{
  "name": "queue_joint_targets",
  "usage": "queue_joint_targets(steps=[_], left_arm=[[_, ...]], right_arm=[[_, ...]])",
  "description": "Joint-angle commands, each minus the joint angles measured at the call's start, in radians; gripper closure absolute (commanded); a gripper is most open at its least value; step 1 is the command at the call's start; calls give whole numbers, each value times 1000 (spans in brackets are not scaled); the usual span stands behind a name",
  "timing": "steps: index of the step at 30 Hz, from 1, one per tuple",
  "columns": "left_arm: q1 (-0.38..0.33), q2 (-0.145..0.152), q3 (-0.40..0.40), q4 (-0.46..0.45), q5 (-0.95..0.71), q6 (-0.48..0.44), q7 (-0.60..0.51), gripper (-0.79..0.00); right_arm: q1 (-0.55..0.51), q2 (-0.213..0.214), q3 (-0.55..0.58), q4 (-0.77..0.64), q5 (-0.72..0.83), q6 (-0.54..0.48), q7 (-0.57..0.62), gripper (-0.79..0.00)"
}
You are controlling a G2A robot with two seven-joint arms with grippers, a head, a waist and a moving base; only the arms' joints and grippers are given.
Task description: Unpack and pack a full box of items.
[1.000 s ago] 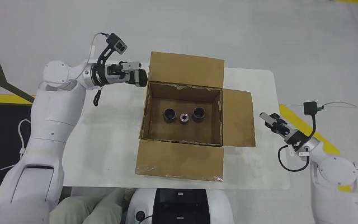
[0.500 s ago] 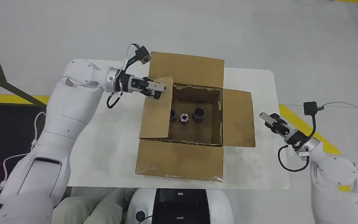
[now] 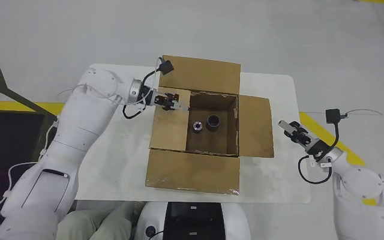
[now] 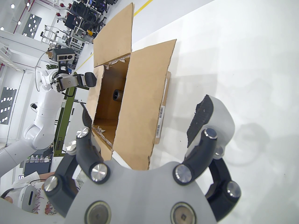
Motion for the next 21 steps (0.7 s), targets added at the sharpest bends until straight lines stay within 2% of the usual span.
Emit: queue_joint_targets(steps=[1,5,13,21], left_arm=[[5,2,-4,-7,8,-2,9,-785],[18,9,-36,-32,-21,-4,39,-785],[55,36,-171,-61,-165,28,65,-785],[82,66,-299,-7,-217,44,65,-785]], right_arm=[[0,0,0,0,0,0,0,-785],[0,0,0,0,0,0,0,-785],[0,0,0,0,0,0,0,-785],[0,0,0,0,0,0,0,-785]])
